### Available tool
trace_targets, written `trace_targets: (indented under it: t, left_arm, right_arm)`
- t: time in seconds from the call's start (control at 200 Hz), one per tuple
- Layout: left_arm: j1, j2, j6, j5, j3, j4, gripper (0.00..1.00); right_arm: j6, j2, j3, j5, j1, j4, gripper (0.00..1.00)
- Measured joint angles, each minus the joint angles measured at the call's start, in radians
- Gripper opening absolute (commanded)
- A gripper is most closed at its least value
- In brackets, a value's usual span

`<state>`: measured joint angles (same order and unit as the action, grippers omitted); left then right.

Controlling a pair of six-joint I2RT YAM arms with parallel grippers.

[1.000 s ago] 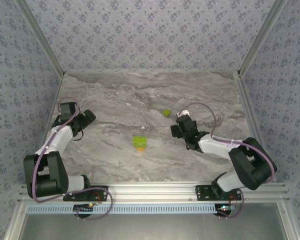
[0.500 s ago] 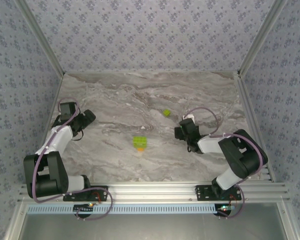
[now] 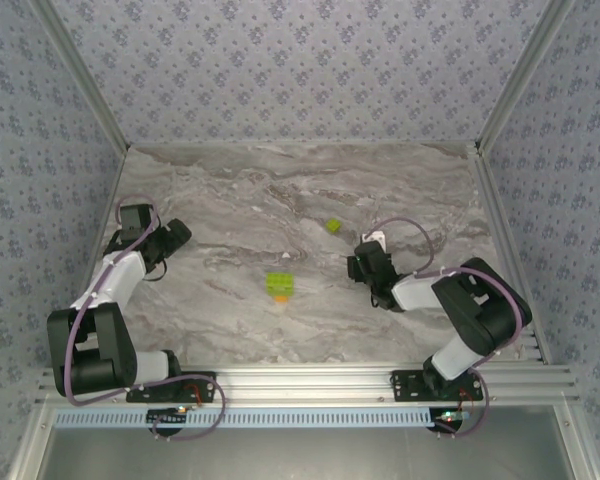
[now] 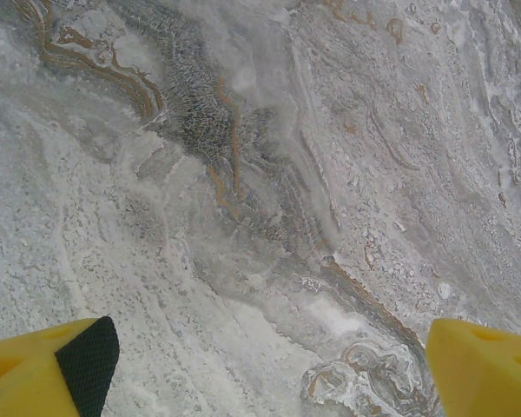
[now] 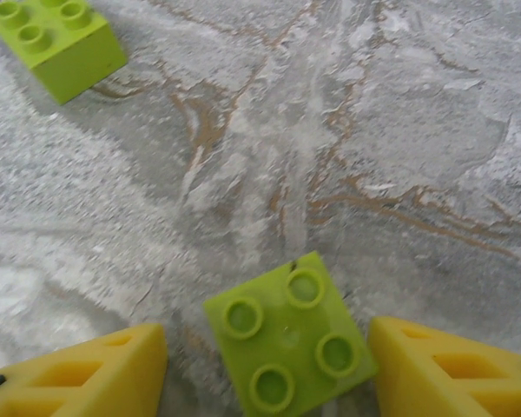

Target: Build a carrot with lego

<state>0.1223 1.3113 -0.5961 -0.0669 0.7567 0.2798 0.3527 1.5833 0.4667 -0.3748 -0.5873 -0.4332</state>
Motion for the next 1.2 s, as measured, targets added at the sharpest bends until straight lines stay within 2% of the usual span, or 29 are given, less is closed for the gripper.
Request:
trace_targets:
  t: [0.205,0.45,0.585,0.765,0.919,1.199]
  left_arm:
    - [0.000,0.000,0.000,0.000,0.000,0.000,0.93]
    - [0.000,0.000,0.000,0.000,0.000,0.000,0.93]
    - [0.000,0.000,0.000,0.000,0.000,0.000,0.93]
    - [0.000,0.000,0.000,0.000,0.000,0.000,0.93]
    - [0.000,0.000,0.000,0.000,0.000,0.000,0.93]
    - [0.000,0.000,0.000,0.000,0.000,0.000,0.93]
  right_arm:
    - [0.033,-0.042,-0.002,-0.011,-0.066,0.087,0.64]
    - [0.056,-0.062,0.004,-0.023,-0.076,0.142,0.65]
    - [0.060,-0.079,0.028,-0.023,-0.061,0.221,0.69]
    - [0.059,-0.085,0.069,-0.021,0.000,0.296,0.68]
    - [0.058,-0.077,0.078,-0.002,0.031,0.299,0.67]
    - [0.059,-0.040,0.078,0.003,0.019,0.258,0.65]
